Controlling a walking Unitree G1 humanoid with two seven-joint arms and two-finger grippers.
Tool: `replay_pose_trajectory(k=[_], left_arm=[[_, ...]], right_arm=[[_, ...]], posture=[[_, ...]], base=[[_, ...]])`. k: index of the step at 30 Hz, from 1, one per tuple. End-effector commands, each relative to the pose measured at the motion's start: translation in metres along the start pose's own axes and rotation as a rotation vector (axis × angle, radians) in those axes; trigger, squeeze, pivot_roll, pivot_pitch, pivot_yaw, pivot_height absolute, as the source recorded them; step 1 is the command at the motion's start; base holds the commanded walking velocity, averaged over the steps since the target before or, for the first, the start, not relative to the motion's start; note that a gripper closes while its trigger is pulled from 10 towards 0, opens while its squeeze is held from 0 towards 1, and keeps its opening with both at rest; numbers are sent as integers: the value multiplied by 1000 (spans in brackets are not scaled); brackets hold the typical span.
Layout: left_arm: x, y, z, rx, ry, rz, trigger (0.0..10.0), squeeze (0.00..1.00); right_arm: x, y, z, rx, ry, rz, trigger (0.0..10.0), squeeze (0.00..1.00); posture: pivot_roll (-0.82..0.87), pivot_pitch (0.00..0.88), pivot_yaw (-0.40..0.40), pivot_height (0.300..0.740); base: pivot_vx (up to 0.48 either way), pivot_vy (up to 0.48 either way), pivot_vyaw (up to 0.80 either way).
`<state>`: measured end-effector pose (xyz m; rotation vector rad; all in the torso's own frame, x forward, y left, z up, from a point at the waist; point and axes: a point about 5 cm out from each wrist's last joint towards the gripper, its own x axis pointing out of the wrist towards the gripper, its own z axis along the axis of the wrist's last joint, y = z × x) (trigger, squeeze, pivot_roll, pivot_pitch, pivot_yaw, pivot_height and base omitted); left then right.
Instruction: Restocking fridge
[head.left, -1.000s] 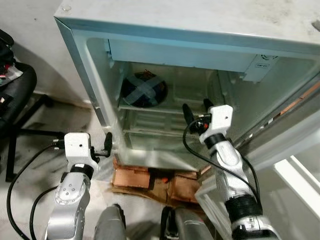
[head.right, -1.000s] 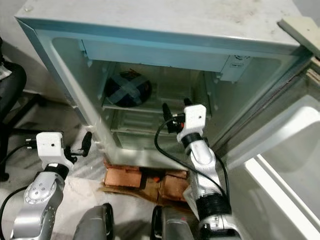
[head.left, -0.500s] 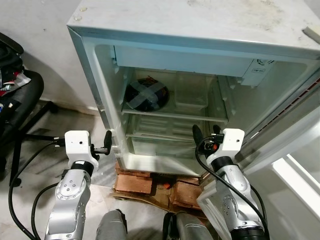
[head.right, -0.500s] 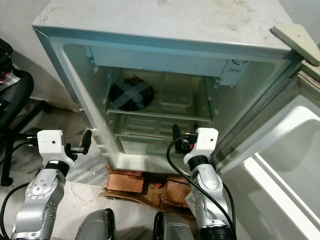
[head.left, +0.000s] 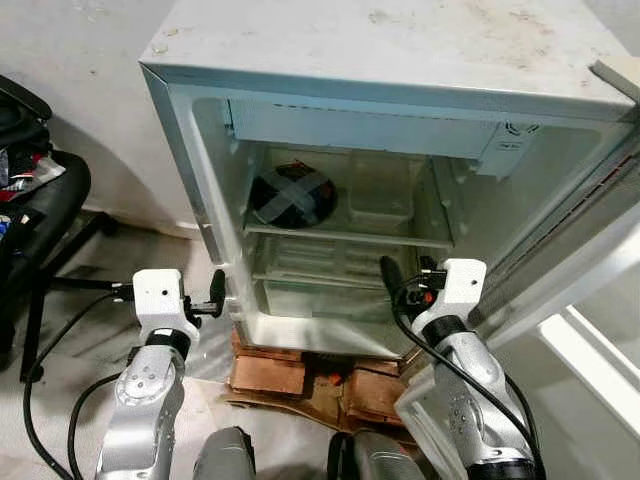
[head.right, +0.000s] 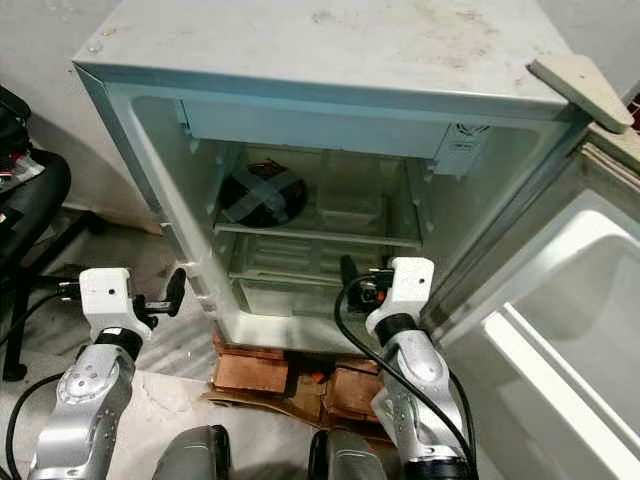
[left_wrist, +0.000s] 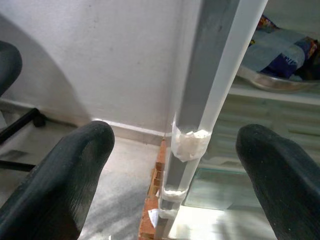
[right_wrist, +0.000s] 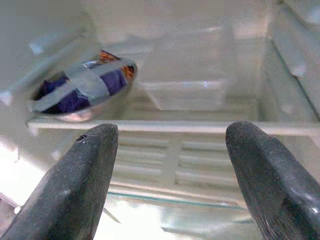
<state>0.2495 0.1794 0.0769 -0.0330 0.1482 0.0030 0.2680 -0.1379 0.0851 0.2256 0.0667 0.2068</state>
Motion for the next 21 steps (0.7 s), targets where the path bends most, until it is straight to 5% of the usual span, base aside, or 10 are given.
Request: replay_pose_trajectory(k=[1,21], left_arm=[[1,0,-1,11,2,1,10000,0],[4,-1,1,20,-11,-8,10000,0]], right_arm=[[0,1,3,2,-4,1,10000,0],[4,6,0,-38,16,10,10000,0]], posture=[[35,114,-25,740],[36,104,-39,740]], base=[[-262,0,0],[-283,0,0]])
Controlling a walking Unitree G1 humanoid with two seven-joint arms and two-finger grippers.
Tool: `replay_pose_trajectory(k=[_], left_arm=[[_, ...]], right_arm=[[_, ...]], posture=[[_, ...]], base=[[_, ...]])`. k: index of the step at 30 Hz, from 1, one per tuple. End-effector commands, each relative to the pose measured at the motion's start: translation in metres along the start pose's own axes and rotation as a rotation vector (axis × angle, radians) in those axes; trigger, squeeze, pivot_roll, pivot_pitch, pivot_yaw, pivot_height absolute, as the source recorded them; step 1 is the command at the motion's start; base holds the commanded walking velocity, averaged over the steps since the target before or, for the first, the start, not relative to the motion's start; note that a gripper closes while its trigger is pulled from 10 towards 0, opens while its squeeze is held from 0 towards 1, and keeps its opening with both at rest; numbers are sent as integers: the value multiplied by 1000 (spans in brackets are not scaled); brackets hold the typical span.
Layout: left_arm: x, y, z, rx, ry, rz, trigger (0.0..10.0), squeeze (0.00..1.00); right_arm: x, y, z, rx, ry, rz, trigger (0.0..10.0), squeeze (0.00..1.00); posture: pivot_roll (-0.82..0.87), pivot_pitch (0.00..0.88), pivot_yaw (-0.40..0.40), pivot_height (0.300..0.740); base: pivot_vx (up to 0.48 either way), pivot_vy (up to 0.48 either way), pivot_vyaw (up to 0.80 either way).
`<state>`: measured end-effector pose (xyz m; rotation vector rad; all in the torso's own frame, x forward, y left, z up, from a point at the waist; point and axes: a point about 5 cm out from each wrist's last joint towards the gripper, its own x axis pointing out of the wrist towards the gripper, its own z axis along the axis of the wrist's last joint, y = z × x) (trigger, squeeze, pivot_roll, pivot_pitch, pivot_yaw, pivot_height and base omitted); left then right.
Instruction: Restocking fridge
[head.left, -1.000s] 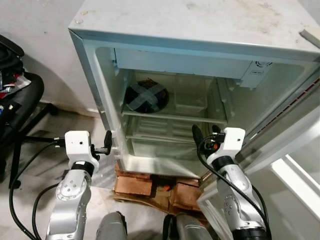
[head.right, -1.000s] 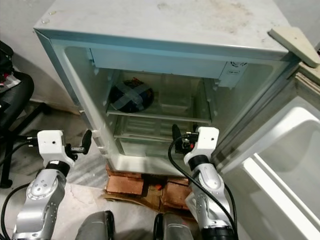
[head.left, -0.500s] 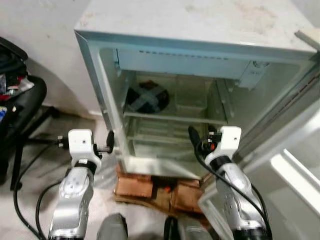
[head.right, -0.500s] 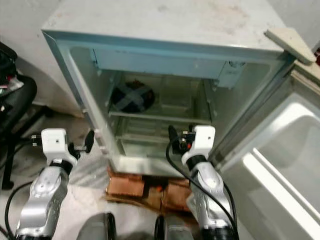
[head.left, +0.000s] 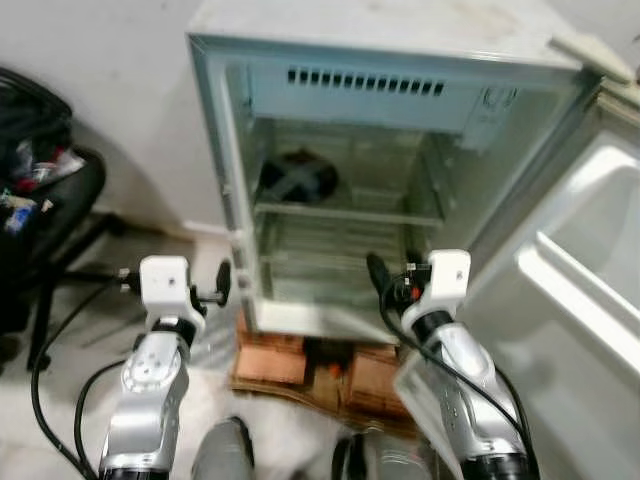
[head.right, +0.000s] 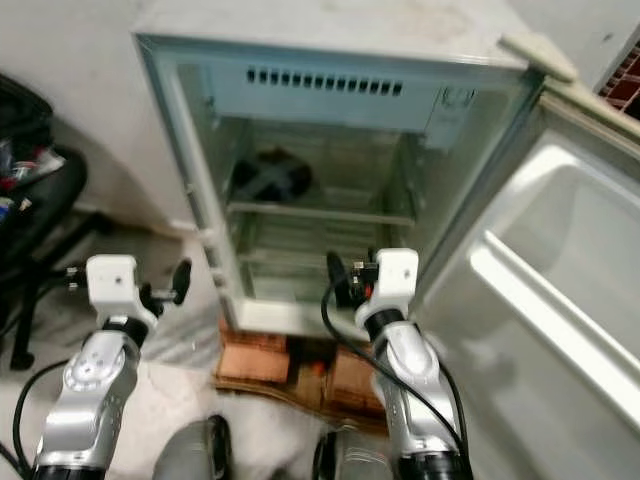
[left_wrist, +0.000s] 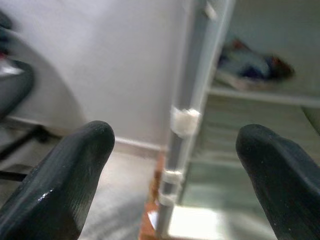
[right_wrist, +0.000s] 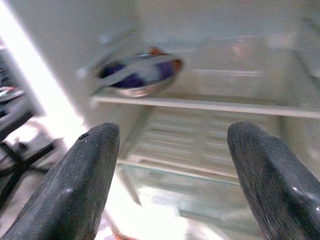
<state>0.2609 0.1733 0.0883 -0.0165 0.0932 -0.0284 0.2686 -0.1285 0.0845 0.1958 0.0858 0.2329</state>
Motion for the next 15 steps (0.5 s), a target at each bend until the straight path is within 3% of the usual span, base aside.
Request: replay_pose_trajectory(k=[1,8,15], left_arm=[[-6,5,-11,2,43,23,10000,0],[3,9,1,12,11,24,10000,0],[4,7,0,15,11,18,10000,0]], right_arm=[[1,-3,2,-12,-6,-14,10000,0],[6,5,4,-3,-4,32,10000,0],[7,-2,7,20,-20,5,10000,0]], posture=[[37,104,-39,740],[41,114,-33,740],[32,111,-28,740]], base=[[-281,0,0],[-280,0,0],[-281,0,0]])
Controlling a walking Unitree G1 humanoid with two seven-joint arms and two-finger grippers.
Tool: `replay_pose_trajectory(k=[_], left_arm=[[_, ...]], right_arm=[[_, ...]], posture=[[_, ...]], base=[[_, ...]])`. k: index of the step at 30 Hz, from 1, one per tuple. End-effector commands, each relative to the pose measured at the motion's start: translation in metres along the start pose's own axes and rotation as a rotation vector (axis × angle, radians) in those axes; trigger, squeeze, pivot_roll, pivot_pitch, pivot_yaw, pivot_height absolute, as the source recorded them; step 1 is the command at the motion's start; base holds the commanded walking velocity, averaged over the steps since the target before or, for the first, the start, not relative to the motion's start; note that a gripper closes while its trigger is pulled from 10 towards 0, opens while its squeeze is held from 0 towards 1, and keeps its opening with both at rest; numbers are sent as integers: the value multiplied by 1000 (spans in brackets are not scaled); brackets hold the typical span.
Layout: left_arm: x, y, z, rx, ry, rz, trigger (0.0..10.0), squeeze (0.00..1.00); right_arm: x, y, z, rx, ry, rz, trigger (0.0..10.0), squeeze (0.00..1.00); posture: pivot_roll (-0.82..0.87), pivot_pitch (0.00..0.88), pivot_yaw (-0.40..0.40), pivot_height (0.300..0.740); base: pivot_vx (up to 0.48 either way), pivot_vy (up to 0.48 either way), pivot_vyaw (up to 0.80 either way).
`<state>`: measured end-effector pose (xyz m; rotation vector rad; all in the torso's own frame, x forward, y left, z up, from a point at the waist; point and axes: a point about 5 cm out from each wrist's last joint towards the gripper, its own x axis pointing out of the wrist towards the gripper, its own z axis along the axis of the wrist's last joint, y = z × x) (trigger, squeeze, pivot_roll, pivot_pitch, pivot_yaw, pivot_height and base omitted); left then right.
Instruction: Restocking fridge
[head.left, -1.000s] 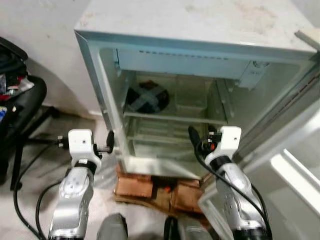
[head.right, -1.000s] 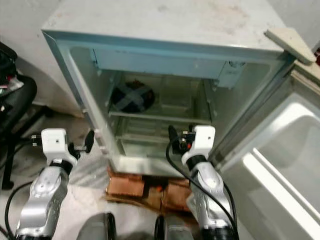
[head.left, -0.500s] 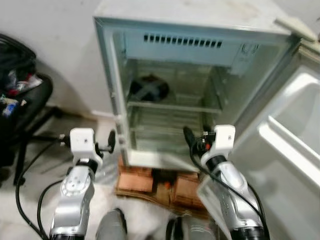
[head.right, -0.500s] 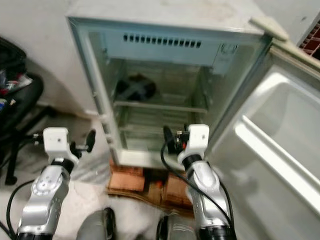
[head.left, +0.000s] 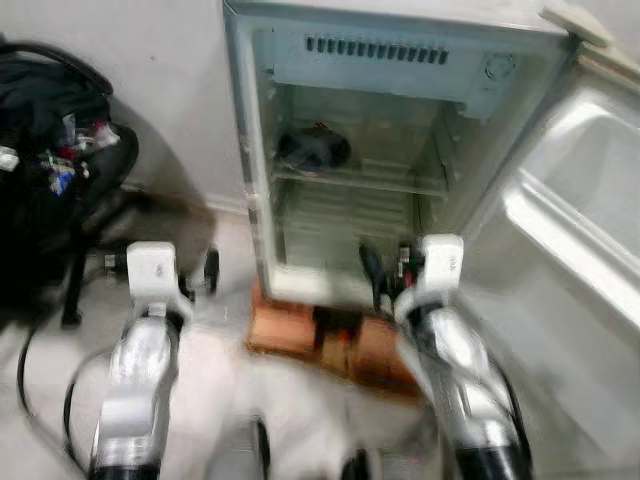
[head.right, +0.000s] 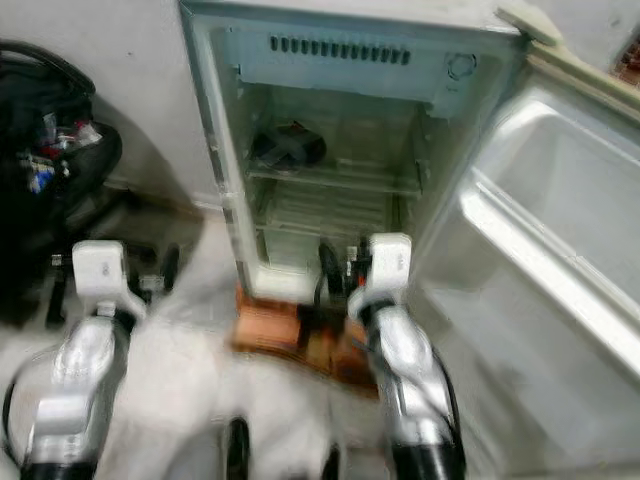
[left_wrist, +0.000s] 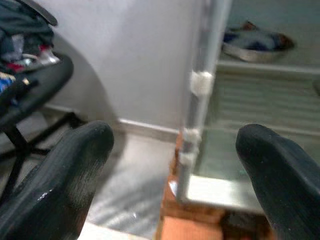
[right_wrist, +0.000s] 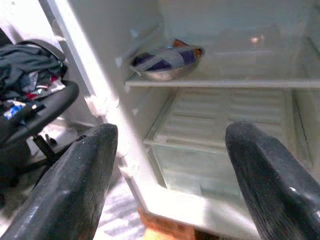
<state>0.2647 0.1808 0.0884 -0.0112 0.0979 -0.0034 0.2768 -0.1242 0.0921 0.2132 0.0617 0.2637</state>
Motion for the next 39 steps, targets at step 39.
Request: replay_pose_trajectory(k=[39], left_arm=[[-1,-2,-6,59,33,-21,10000,0]], right_arm=[[-3,-43,-1,-107,-19,-319,10000,0]], posture=[[42,119,-18,740]], base=[[-322,0,0]])
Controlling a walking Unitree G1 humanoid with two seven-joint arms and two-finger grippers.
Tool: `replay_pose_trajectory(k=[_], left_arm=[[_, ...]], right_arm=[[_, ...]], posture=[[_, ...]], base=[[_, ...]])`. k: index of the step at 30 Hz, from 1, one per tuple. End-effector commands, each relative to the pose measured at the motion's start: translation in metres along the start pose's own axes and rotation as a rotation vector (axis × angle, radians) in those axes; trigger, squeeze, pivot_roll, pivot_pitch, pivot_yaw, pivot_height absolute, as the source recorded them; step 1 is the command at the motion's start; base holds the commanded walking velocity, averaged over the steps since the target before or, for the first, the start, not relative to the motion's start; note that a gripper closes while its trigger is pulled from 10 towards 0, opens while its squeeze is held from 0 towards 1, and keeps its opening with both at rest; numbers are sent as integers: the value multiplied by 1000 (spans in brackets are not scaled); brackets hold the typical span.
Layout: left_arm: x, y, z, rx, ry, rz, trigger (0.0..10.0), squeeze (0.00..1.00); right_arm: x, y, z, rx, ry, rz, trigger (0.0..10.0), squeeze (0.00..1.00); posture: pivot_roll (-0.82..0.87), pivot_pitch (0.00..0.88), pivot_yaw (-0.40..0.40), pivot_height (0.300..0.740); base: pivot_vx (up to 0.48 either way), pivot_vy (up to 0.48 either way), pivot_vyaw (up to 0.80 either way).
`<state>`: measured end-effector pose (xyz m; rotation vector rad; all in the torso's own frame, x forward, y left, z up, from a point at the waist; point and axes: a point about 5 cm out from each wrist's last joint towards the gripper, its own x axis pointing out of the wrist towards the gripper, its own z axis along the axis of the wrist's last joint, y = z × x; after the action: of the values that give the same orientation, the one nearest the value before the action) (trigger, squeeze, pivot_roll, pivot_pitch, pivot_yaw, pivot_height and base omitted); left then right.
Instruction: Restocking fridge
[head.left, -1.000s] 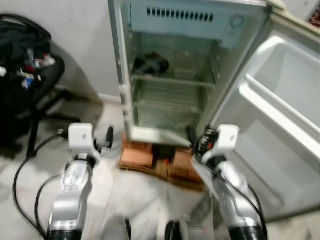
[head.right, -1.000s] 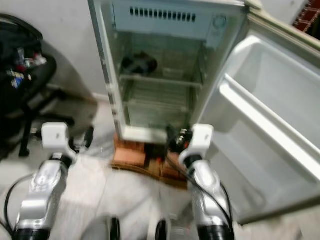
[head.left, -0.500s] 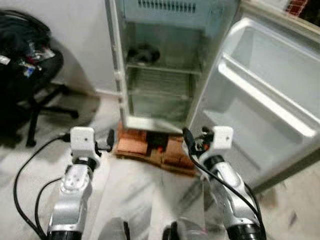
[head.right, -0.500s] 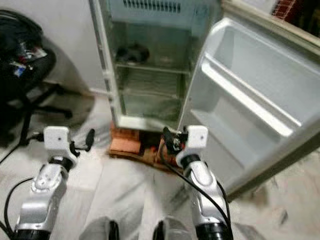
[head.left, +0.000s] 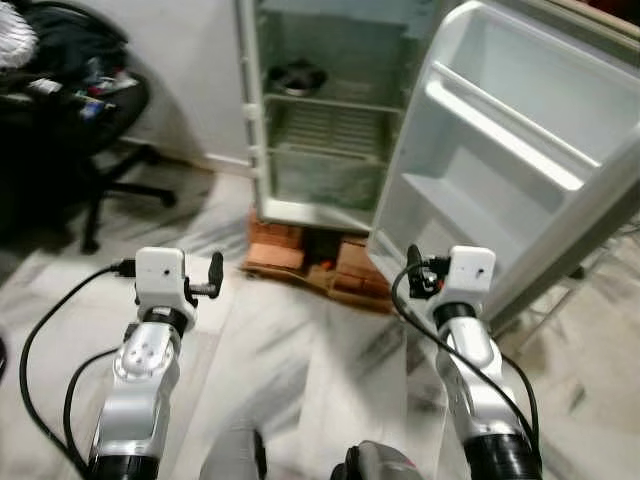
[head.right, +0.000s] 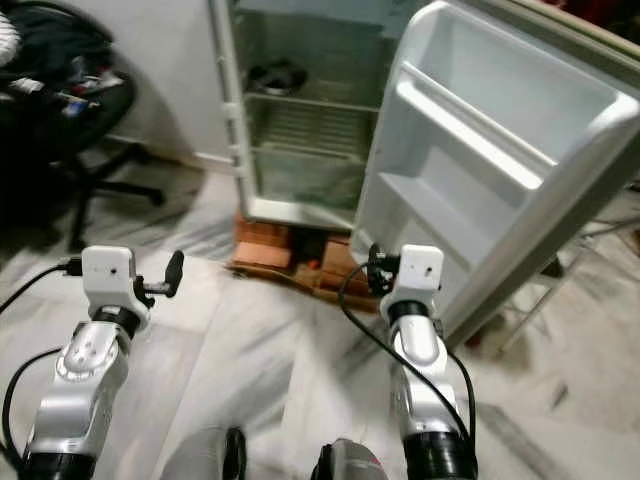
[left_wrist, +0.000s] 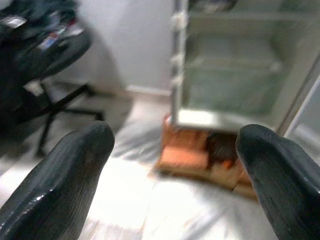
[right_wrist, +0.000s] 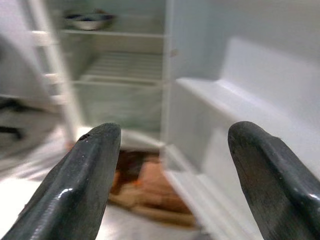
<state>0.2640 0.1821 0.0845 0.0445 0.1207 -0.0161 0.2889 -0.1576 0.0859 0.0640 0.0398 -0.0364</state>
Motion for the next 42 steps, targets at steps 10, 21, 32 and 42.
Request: replay_pose_trajectory(k=[10,21,32,42], left_arm=[[0,-2,1,40,-12,-10,10000,0],[1,-2,-1,52,-13,-17,10000,0],[0,-2,0,50,-19,-23,10000,0],[-1,-4,-1,46,-17,-30,10000,0]], right_arm=[[-2,-2,-6,-48,21,-19,10000,0],[1,-4,-5,-13,18,-26,10000,0],[0,6,-1,-3,-10,76,10000,0],[-1,8,-2,1,-8,94,10000,0]], posture=[[44,116,-19,740],[36,112,-22,740],[41,118,-24,740],[46,119,-31,740]], base=[[0,0,0],[0,-87,0],[231,-376,0],[327,-348,0]])
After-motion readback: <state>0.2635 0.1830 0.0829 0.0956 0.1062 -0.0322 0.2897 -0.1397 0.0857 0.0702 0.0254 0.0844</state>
